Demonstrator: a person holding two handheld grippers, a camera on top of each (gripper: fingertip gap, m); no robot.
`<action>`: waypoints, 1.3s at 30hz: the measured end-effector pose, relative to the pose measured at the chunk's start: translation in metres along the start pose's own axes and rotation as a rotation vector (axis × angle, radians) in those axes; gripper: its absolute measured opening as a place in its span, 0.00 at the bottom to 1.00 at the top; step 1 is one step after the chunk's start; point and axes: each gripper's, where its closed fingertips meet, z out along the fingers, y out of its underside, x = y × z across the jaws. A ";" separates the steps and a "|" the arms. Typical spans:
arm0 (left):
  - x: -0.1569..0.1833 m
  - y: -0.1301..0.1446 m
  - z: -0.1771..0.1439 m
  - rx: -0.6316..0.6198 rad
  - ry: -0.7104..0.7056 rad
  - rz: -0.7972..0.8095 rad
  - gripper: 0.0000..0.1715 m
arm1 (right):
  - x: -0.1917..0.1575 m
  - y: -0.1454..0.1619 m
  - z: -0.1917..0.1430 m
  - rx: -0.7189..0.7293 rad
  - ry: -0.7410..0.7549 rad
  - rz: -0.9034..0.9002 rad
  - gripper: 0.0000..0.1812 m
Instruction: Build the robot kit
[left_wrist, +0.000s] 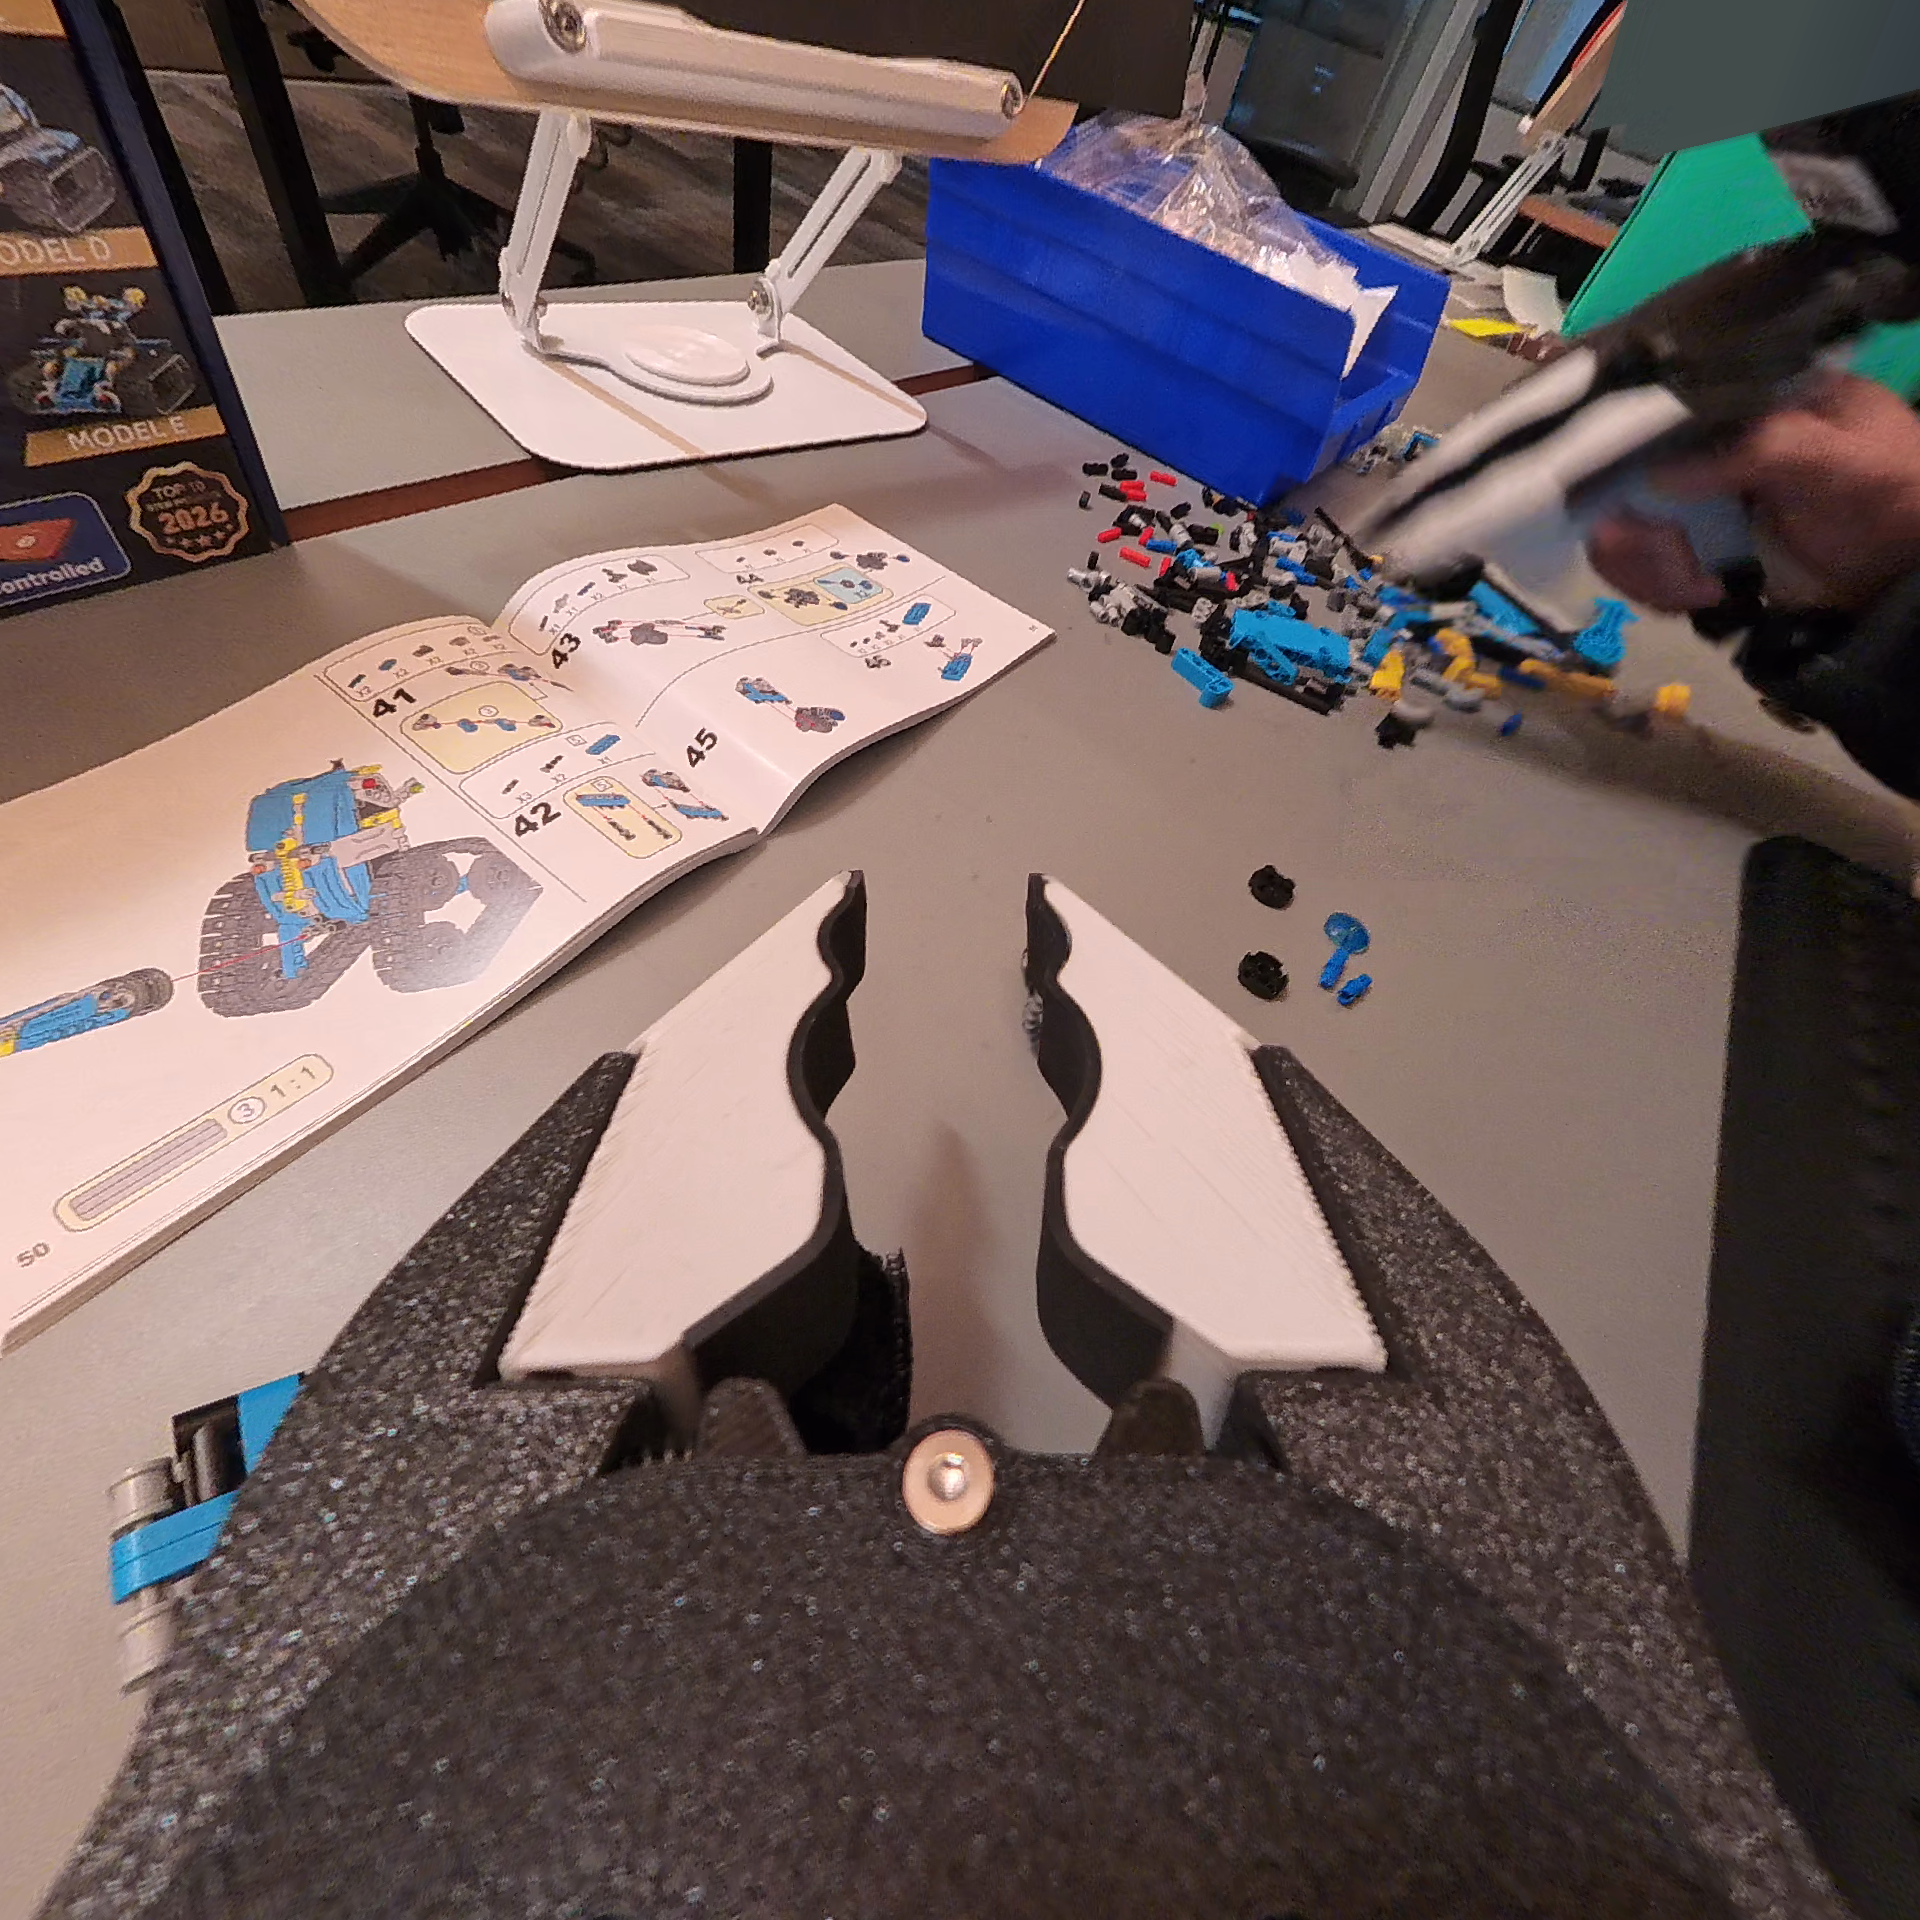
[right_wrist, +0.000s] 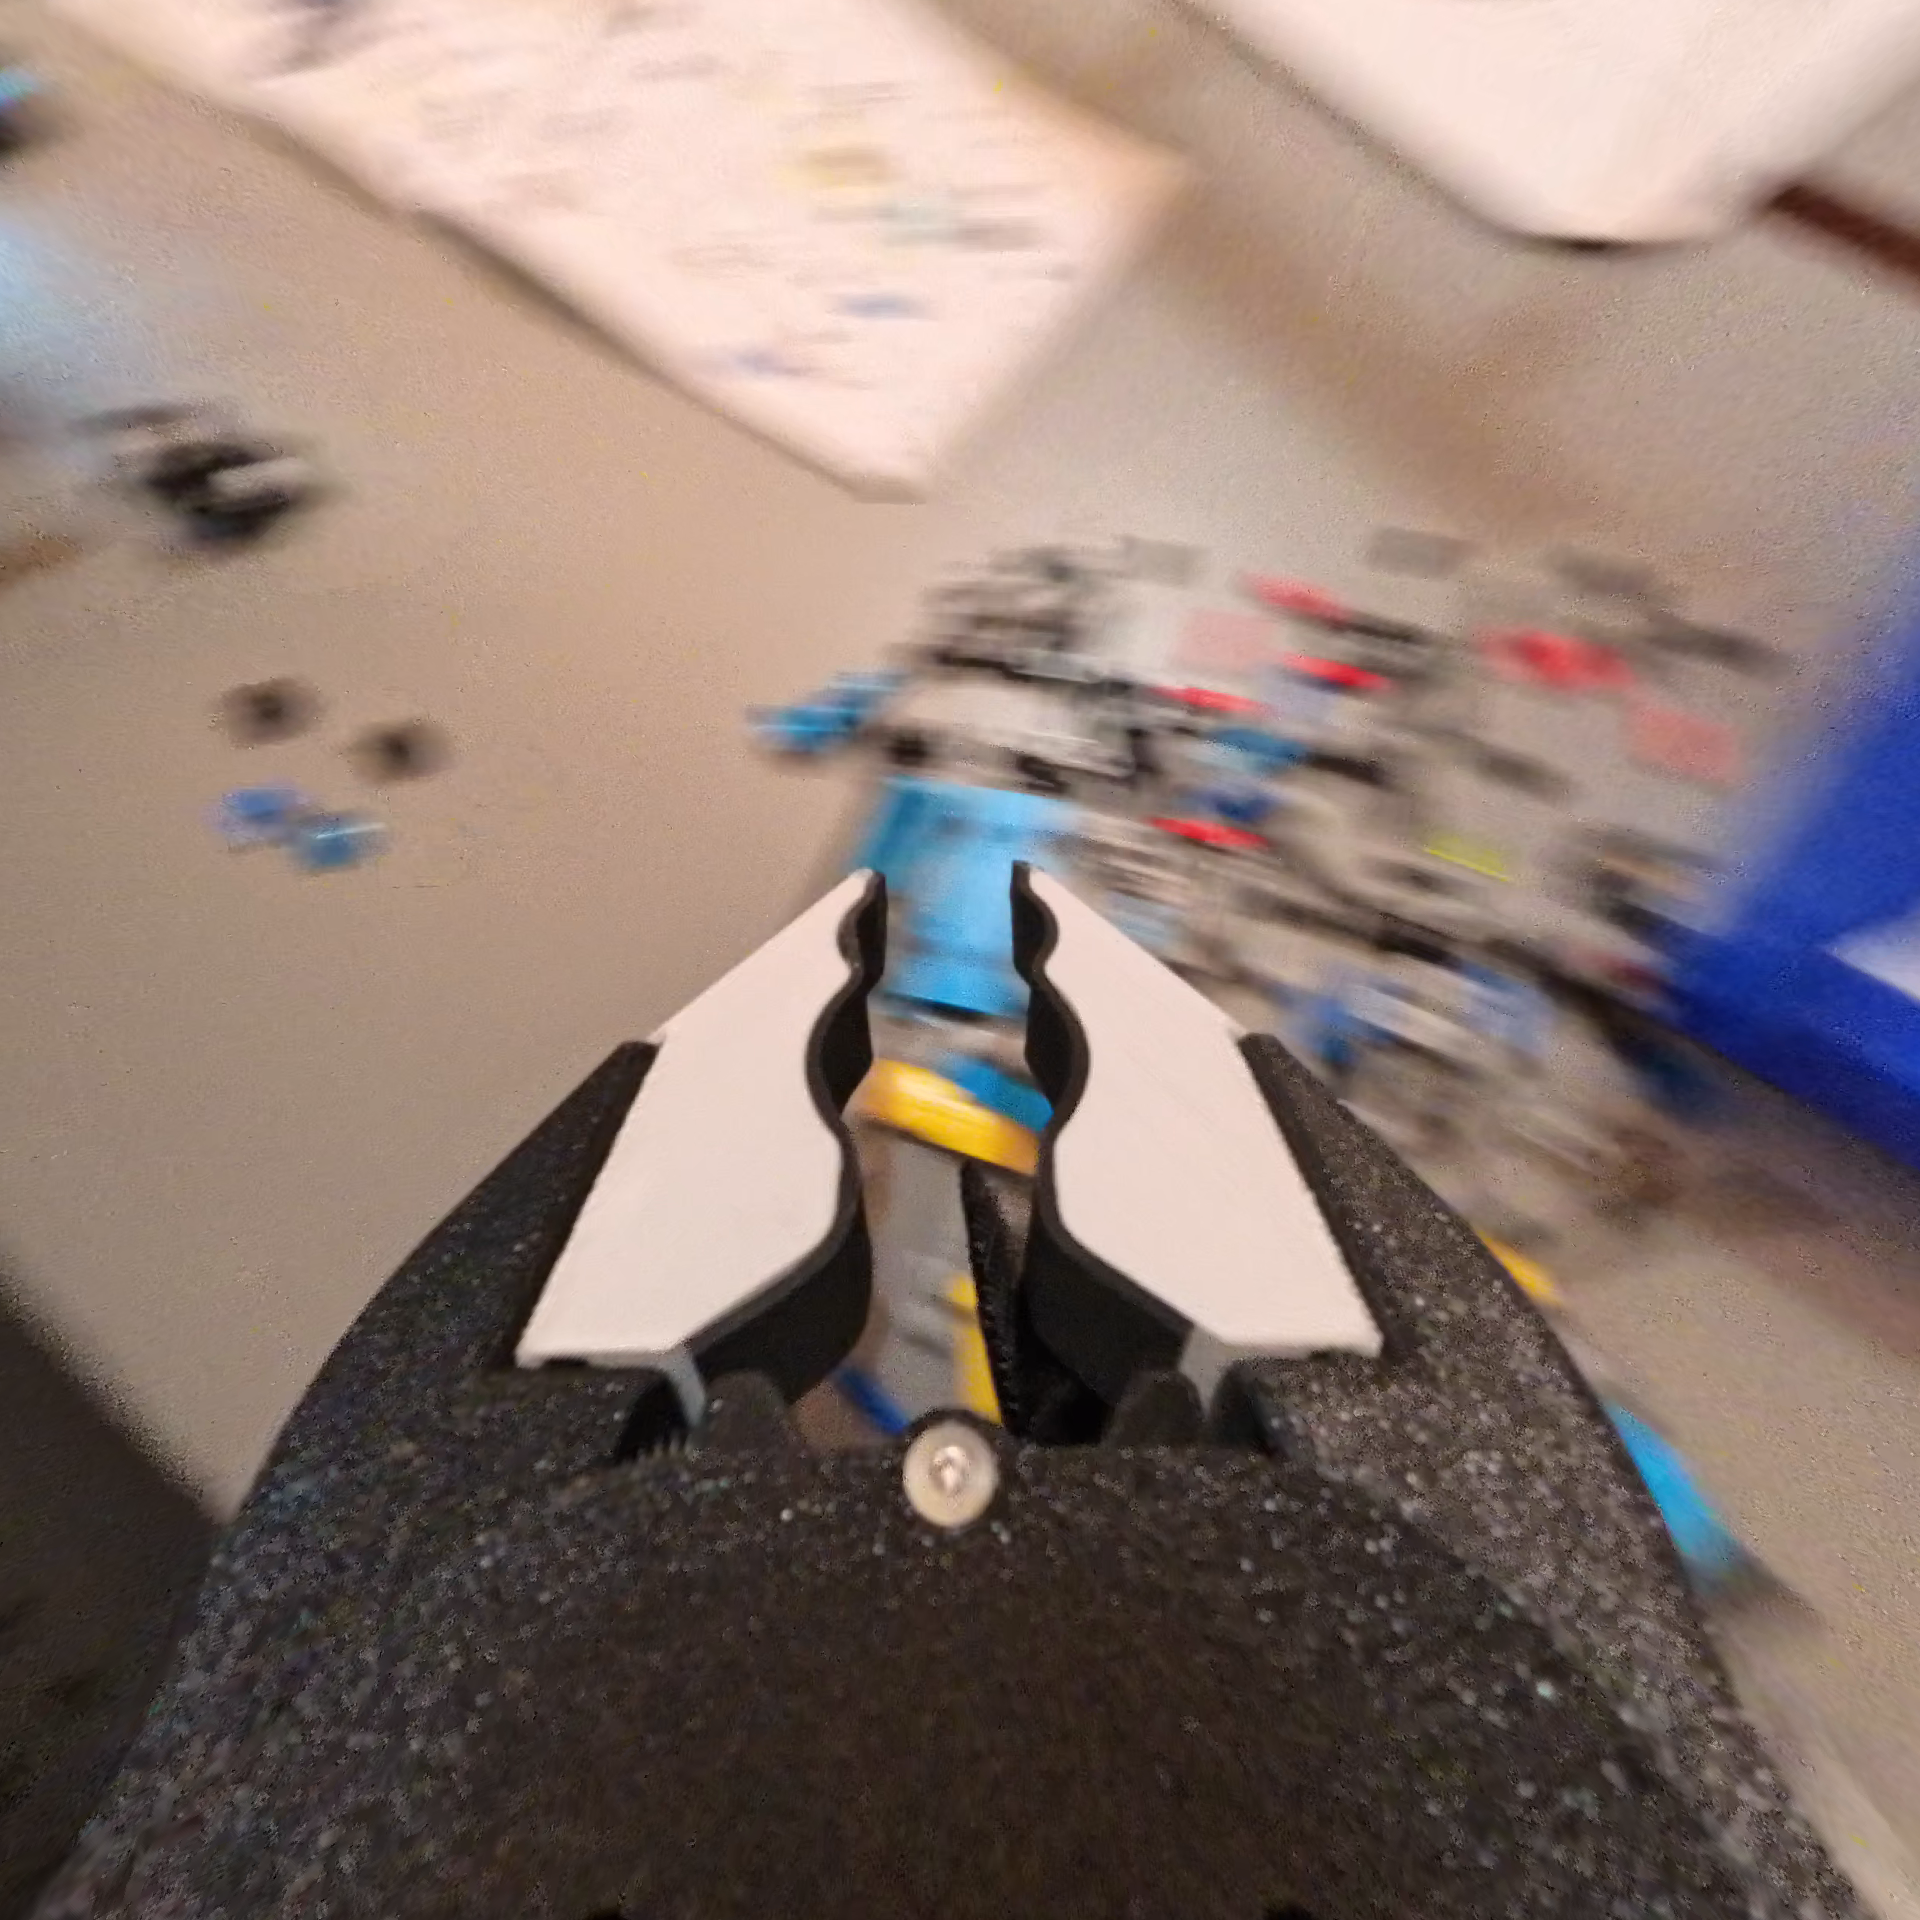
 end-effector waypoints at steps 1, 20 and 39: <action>0.001 -0.001 0.000 0.006 0.005 -0.003 0.18 | 0.051 0.006 -0.017 0.012 0.146 0.048 0.13; -0.001 -0.001 0.001 0.016 0.002 -0.017 0.17 | 0.159 0.052 -0.004 -0.030 0.312 0.325 0.13; 0.000 -0.003 0.001 0.019 -0.001 -0.019 0.17 | 0.016 0.007 -0.020 0.037 0.060 0.039 0.08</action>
